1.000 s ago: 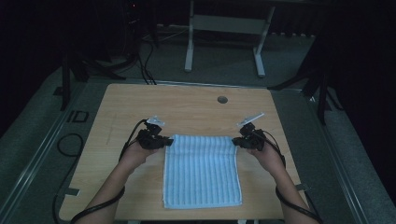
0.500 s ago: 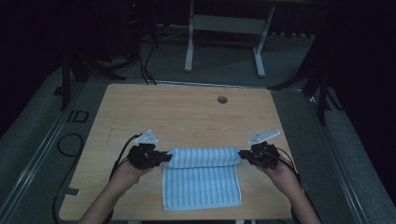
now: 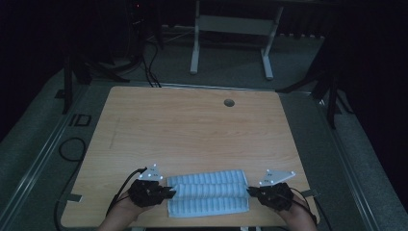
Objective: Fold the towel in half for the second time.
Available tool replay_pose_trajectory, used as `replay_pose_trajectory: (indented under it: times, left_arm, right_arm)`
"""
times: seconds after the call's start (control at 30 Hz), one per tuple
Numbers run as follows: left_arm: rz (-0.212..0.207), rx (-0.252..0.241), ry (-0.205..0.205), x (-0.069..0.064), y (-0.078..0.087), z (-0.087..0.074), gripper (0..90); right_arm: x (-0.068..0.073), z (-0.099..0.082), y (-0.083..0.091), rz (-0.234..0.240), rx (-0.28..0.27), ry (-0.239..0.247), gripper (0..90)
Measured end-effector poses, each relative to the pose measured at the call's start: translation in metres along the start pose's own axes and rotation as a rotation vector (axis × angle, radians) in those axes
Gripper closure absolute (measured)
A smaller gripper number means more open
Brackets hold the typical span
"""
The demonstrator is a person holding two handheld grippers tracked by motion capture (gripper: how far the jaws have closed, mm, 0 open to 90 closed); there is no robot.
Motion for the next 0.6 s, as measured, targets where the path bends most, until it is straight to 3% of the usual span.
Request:
replay_pose_trajectory:
  times: [0.07, 0.1, 0.17, 0.27, 0.37, 0.5, 0.6]
  left_arm:
    - [0.003, 0.029, -0.001, 0.000, 0.004, -0.006, 63.8]
    - [0.014, 0.027, -0.009, 0.000, 0.006, -0.006, 55.8]
    - [0.012, -0.002, -0.010, -0.001, 0.014, 0.001, 50.8]
    - [0.009, -0.027, -0.013, -0.002, 0.015, 0.011, 49.6]
    - [-0.007, -0.016, -0.021, -0.005, 0.003, 0.012, 48.4]
    - [-0.042, 0.031, -0.022, -0.009, -0.020, 0.004, 46.9]
    - [-0.026, 0.079, -0.027, -0.004, -0.037, -0.007, 46.9]
  right_arm:
    - [0.010, -0.005, 0.004, 0.032, 0.001, -0.006, 73.6]
    - [0.011, -0.005, 0.008, 0.019, -0.006, 0.003, 70.8]
    - [0.009, 0.000, 0.013, 0.009, -0.011, 0.003, 67.0]
    - [0.004, 0.011, 0.013, -0.008, -0.037, 0.004, 66.8]
    - [0.005, 0.018, -0.001, -0.001, -0.041, 0.014, 65.3]
    - [0.006, 0.009, -0.025, 0.006, 0.005, 0.026, 62.3]
    - [0.004, -0.001, -0.039, 0.013, 0.040, 0.017, 62.2]
Point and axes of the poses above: each handheld gripper's, and its own axes: y roughly backward along the jaws, z roughly out of its top, x roughly to its left, the point moved 10 cm from there along -y, roughly forward along the jaws, and after that the axes turned 11 degrees about -x, right-handed, at the moved point
